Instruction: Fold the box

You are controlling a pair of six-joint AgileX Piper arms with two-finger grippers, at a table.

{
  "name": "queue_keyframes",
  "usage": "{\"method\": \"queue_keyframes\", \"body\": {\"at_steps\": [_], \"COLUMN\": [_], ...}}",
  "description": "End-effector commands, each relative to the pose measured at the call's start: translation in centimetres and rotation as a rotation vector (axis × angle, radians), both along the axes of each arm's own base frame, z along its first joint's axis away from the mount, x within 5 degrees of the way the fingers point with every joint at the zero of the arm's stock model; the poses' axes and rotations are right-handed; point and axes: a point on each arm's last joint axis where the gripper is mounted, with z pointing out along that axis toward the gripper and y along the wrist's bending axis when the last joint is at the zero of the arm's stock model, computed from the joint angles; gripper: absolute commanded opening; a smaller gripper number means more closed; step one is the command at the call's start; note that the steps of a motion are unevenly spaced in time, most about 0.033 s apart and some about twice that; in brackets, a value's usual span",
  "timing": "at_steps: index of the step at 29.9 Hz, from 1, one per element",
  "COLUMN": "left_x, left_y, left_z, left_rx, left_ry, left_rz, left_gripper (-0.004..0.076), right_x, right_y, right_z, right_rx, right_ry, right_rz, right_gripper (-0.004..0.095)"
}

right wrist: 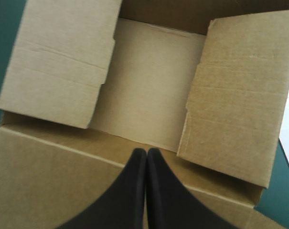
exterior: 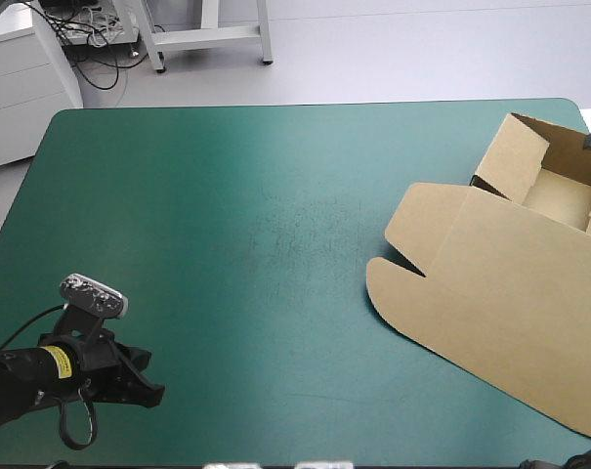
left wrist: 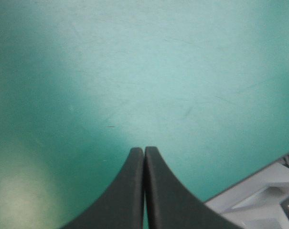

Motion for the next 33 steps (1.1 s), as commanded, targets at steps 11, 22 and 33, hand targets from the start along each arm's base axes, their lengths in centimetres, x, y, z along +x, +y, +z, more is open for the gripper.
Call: {"method": "queue_keyframes", "body": {"at_steps": [11, 22, 33], "left_x": [0.8, 0.7, -1.9], "left_y": [1.9, 1.2, 2.3], "left_z": [0.6, -0.6, -5.1], "left_rx": [0.174, 0.047, 0.015], "left_ry": [-0.096, -0.205, -0.213], "left_rz": [0.114, 0.072, 0.06], "left_gripper": [-0.0032, -0.0032, -0.0032], "right_x": [-11.3, -21.1, -26.5], "right_y": [12.8, 15.2, 15.3], "right_z": [2.5, -1.5, -8.5], "right_rx": [-0.024, -0.089, -0.107], "right_ry": [-0.1, -0.166, -0.285], "right_rz": [0.354, 0.509, 0.471], "right_gripper": [-0.0021, -0.0022, -0.0023]}}
